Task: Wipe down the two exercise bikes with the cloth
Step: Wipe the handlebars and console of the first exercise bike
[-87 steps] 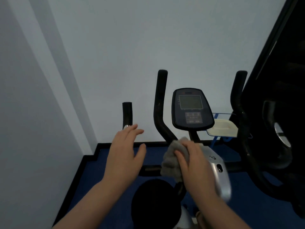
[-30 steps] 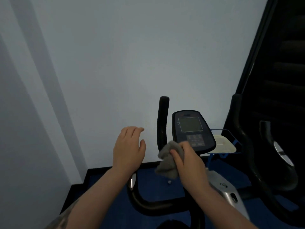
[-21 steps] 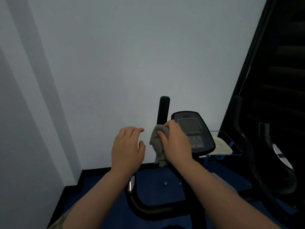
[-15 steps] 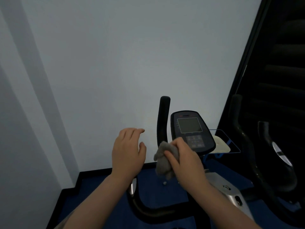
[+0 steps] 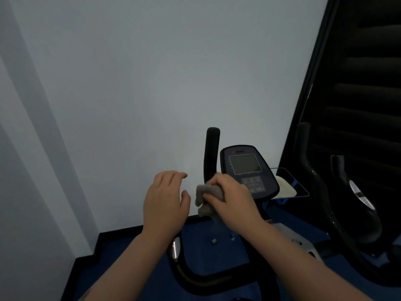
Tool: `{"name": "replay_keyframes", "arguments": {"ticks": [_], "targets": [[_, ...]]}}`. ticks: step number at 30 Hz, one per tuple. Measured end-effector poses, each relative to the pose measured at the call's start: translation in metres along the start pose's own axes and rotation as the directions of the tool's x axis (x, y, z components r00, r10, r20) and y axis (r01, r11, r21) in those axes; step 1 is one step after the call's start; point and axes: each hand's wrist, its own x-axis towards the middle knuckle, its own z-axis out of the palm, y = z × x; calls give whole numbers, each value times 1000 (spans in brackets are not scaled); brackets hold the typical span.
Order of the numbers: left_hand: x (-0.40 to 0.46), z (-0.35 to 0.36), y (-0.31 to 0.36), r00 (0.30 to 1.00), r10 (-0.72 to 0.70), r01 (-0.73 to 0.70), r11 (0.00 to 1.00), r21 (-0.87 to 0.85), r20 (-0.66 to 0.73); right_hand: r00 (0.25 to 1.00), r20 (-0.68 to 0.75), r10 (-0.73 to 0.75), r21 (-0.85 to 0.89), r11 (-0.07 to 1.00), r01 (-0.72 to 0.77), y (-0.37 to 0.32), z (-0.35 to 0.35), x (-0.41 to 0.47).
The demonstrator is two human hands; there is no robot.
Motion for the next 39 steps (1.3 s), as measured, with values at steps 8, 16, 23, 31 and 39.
{"name": "replay_keyframes", "arguments": {"ticks": [8,16,23,31,39], "targets": [[0,-1,-1,1000,-20,18,995,-95,-13,900,-395,-184,-45,982,181,-20,-11,66],[0,3,-2,999,-3,1,998,-59,-37,948,-318,-16,171,983,74,7,4,33],[-2,7,1,997,11,-13,1000,-27,-75,889,-449,93,268,963,35,-18,-1,69],[-1,8,2,997,-2,-2,999,-46,-74,920,-247,306,372,906,-201,19,-10,47],[-1,7,2,997,-8,5,999,-46,-77,901,-285,326,405,893,-195,-2,15,51]]}}
